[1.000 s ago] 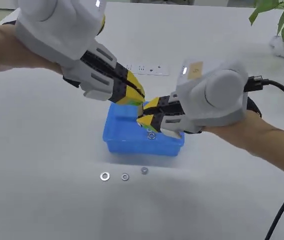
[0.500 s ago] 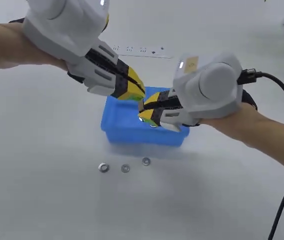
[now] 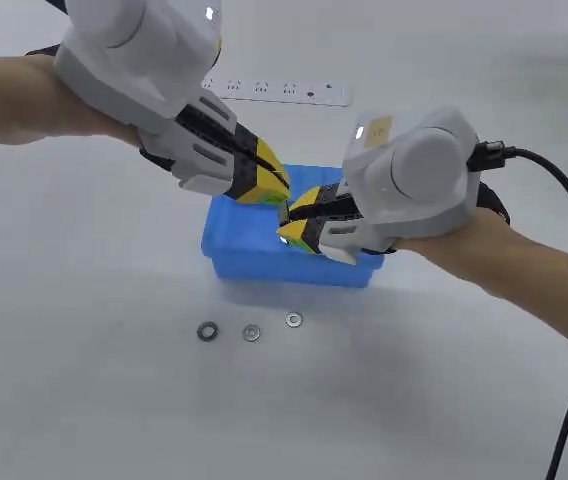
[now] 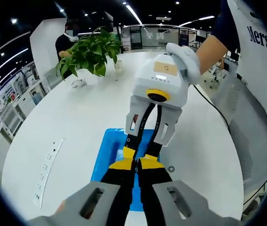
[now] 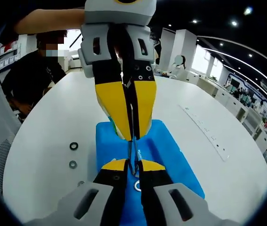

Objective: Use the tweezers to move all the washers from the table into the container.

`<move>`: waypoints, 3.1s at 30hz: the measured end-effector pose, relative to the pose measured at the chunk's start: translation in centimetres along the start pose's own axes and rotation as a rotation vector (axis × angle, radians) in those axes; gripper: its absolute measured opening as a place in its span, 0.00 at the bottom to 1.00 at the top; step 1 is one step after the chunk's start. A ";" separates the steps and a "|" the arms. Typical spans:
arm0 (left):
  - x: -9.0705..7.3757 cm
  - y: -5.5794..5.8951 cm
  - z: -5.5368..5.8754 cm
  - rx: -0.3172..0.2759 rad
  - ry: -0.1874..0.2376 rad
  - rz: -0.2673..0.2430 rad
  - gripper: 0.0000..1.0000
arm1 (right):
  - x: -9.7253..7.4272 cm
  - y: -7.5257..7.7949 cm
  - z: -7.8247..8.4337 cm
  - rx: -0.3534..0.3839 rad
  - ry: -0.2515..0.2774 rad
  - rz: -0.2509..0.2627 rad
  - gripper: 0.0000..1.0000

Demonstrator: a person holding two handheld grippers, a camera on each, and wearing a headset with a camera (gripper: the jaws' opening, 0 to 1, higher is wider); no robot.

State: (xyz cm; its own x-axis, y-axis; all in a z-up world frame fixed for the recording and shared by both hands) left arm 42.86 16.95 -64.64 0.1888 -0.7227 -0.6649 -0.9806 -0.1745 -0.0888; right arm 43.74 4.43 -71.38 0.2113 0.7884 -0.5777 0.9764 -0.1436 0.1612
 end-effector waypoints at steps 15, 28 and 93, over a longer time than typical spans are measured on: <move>-0.6 1.4 -1.6 0.030 -0.020 -0.018 0.06 | -1.0 -0.2 -0.9 -0.007 0.012 0.020 0.12; -3.8 3.0 -3.9 0.101 0.058 -0.052 0.06 | -4.6 -1.5 -3.6 -0.007 0.135 0.002 0.11; -1.3 10.6 -0.7 -0.035 0.161 -0.091 0.05 | -5.3 -8.4 -0.6 -0.012 0.062 -0.074 0.15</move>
State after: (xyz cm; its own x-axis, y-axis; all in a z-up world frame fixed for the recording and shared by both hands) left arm 32.27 15.53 -64.21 0.2855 -0.8000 -0.5278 -0.9572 -0.2651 -0.1159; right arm 34.36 1.82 -69.19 0.1351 0.8319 -0.5382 0.9886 -0.0768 0.1293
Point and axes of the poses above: the centre of the closed fingertips' face, and the gripper's own axes: x roughly forward along the fingers, y roughly to its right, z roughly out of its underside, the point moved 10 cm from there along -x, roughly backward along the fingers
